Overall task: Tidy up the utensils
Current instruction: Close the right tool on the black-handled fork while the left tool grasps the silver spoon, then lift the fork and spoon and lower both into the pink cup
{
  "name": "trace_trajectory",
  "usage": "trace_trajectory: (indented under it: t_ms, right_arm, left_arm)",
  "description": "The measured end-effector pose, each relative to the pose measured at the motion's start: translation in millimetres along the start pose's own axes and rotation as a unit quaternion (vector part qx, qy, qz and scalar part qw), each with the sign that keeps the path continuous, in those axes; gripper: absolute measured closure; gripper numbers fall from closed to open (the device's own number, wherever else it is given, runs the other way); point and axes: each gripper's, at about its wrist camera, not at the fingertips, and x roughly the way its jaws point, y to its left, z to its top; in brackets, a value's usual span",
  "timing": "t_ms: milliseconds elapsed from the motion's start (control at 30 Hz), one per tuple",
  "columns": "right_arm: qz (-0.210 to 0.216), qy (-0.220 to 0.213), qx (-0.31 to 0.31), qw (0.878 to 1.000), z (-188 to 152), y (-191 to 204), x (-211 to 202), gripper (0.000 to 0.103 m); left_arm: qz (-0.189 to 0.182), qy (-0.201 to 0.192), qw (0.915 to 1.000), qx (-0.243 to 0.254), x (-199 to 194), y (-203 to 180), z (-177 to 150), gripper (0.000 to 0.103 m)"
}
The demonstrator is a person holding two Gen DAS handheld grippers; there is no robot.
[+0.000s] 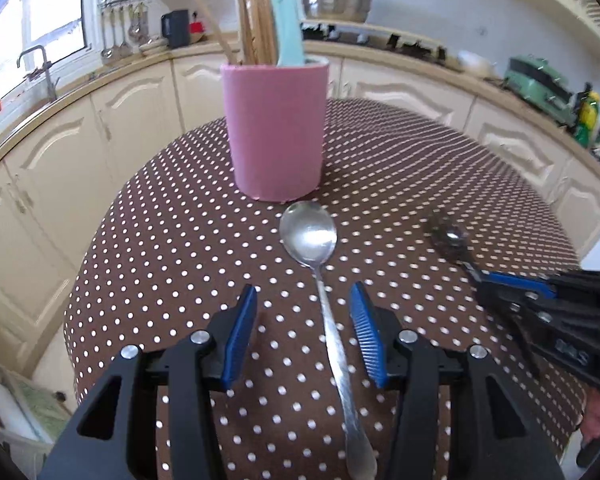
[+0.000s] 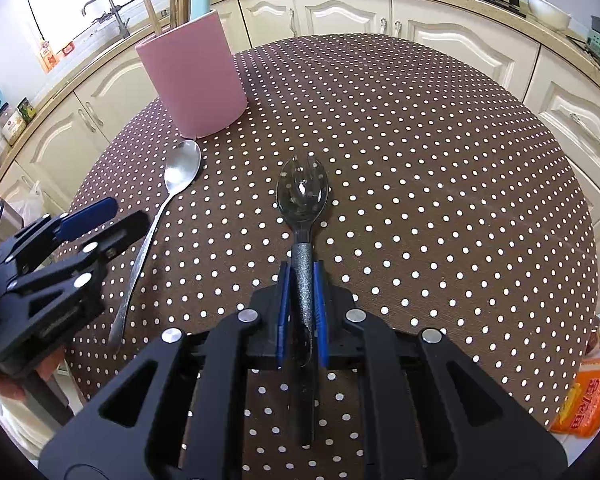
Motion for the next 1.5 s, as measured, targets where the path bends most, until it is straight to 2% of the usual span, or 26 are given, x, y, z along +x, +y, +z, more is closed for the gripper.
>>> trace_trajectory:
  t_ms: [133, 267, 333, 367, 400, 467, 567, 633, 700, 733, 767, 900, 1000, 1100, 1267, 1500]
  right_arm:
    - [0.001, -0.001, -0.003, 1.0, -6, -3, -4, 0.091]
    - [-0.002, 0.0, -0.022, 1.0, -1, 5, -1, 0.089]
    - [-0.014, -0.007, -0.027, 1.0, 0, 7, -3, 0.074]
    - [-0.021, -0.01, -0.026, 0.999, -1, 8, -4, 0.053]
    - [-0.028, -0.017, -0.024, 0.999, 0, 7, -6, 0.046]
    - [-0.04, -0.029, -0.024, 0.998, 1, 5, -10, 0.046]
    - [-0.055, -0.011, -0.016, 0.998, 4, 0, -2, 0.046]
    - [-0.063, 0.007, -0.023, 0.998, 4, 2, 7, 0.048]
    - [-0.075, 0.0, -0.047, 0.996, 4, 10, 9, 0.075]
    - [-0.065, 0.002, -0.06, 0.996, 5, 15, 9, 0.08]
    - [-0.058, 0.006, -0.065, 0.996, 6, 17, 10, 0.091]
    - [-0.028, 0.012, -0.044, 0.999, 12, 12, 12, 0.091]
    - [-0.019, 0.003, -0.029, 0.999, 13, 6, 9, 0.091]
    - [-0.018, -0.026, -0.025, 0.999, 11, 5, -2, 0.091]
    - [-0.005, -0.062, -0.021, 0.998, 10, 8, -24, 0.091]
    - [0.02, -0.134, 0.007, 0.991, 25, 11, -59, 0.091]
  left_arm:
    - [0.041, 0.03, 0.9986, 0.011, 19, -7, 8, 0.055]
    - [0.071, 0.019, 0.9964, 0.042, 20, -18, 9, 0.055]
    - [0.065, 0.02, 0.996, 0.058, 19, -25, 8, 0.071]
    - [0.051, 0.023, 0.9969, 0.055, 19, -27, 8, 0.082]
    - [0.047, 0.025, 0.997, 0.056, 19, -28, 8, 0.09]
    - [0.044, 0.027, 0.9965, 0.066, 19, -32, 9, 0.097]
    - [0.031, 0.026, 0.997, 0.066, 17, -30, 10, 0.097]
    - [0.024, 0.03, 0.9981, 0.049, 18, -22, 13, 0.099]
    - [0.025, 0.034, 0.9988, 0.026, 17, -5, 13, 0.099]
    - [0.024, 0.033, 0.999, 0.016, 17, 1, 13, 0.099]
    - [0.018, 0.033, 0.9993, 0.007, 17, 6, 13, 0.099]
    - [-0.006, 0.027, 0.9994, -0.021, 13, 21, 11, 0.099]
    - [-0.003, 0.016, 0.9993, -0.033, 6, 28, 9, 0.099]
    - [-0.005, 0.011, 0.9989, -0.046, 0, 37, 4, 0.099]
    - [0.001, -0.029, 0.9988, -0.04, -26, 39, 9, 0.099]
    - [-0.012, -0.082, 0.995, -0.057, -54, 37, 22, 0.099]
